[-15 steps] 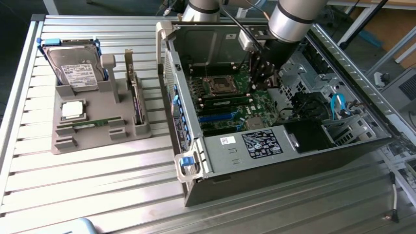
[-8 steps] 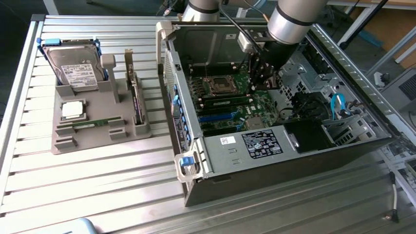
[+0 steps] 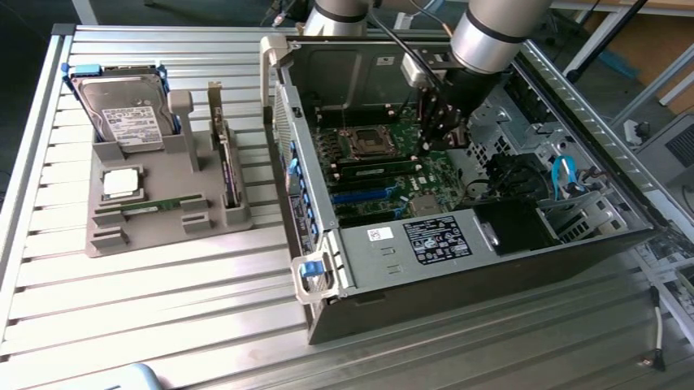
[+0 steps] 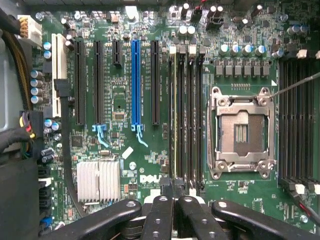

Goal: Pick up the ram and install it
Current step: 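Press down the ram until it locks into place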

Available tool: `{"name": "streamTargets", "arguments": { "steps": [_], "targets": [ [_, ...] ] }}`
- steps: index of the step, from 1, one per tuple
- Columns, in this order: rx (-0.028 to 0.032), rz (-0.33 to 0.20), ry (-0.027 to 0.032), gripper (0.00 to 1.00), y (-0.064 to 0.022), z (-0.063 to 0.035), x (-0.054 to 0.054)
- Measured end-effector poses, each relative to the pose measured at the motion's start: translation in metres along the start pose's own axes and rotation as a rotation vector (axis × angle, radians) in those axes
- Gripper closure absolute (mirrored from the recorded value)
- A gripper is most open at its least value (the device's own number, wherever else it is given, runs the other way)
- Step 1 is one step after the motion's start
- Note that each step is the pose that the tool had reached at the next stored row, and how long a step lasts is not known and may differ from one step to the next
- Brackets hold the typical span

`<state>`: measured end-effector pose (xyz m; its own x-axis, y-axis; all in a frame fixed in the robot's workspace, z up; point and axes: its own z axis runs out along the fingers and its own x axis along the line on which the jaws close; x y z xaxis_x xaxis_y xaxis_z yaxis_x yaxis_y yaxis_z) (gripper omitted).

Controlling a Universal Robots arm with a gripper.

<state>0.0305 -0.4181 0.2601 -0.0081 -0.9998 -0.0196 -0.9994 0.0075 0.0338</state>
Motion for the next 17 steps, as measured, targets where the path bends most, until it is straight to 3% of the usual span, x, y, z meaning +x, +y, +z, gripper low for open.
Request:
{"name": "streamTargets", "arguments": {
  "steps": [6,17],
  "targets": [
    [0.0001,0.000,-0.0001,0.90,-0.0082,-0.0002,-0.0002],
    [0.0014,0.000,-0.0001,0.90,-0.0085,0.0052,-0.0001]
  ]
}}
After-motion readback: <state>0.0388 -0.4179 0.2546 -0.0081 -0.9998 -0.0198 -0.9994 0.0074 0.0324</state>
